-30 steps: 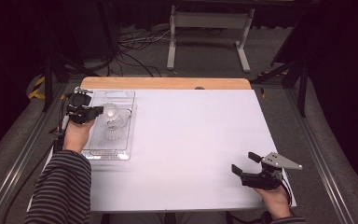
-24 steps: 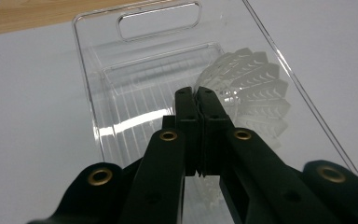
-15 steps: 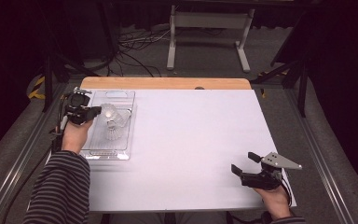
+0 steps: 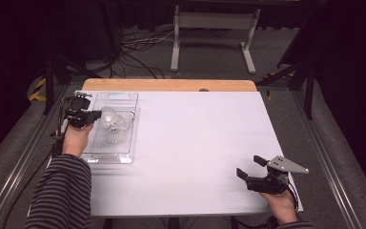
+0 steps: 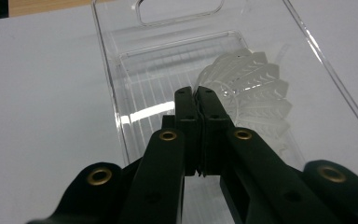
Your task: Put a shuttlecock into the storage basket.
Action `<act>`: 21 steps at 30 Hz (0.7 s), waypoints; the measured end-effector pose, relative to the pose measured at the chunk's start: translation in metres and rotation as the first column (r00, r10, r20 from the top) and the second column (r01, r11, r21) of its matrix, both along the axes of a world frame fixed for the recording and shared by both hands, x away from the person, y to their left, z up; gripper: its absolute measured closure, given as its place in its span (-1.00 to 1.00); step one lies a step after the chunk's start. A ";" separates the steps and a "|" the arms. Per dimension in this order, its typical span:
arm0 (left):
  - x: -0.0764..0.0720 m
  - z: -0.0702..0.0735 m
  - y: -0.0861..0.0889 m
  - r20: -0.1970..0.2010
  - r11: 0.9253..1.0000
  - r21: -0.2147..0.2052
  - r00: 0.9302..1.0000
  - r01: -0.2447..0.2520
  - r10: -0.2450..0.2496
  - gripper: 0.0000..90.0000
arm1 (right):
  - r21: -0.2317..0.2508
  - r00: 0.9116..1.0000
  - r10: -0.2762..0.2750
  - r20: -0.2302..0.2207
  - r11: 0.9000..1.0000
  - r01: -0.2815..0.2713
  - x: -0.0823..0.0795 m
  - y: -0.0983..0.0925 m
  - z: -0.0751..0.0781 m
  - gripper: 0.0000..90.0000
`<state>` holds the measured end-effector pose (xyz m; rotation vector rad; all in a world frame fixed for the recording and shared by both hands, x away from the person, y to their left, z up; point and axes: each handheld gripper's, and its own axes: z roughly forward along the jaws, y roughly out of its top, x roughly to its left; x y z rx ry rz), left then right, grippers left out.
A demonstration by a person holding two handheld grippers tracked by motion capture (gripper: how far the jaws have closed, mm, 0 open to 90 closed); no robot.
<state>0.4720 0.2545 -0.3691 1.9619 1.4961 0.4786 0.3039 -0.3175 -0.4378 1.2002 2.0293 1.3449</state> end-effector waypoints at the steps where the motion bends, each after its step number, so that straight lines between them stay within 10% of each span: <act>1: 0.000 -0.001 0.001 -0.005 1.000 0.000 1.000 -0.002 0.002 0.97 | 0.001 1.000 0.000 0.000 1.000 0.000 0.000 0.000 0.000 -0.74; 21: 0.001 -0.007 0.003 -0.028 1.000 0.011 1.000 0.000 0.000 0.87 | -0.002 1.000 -0.001 0.000 1.000 0.001 0.000 0.000 0.000 -0.74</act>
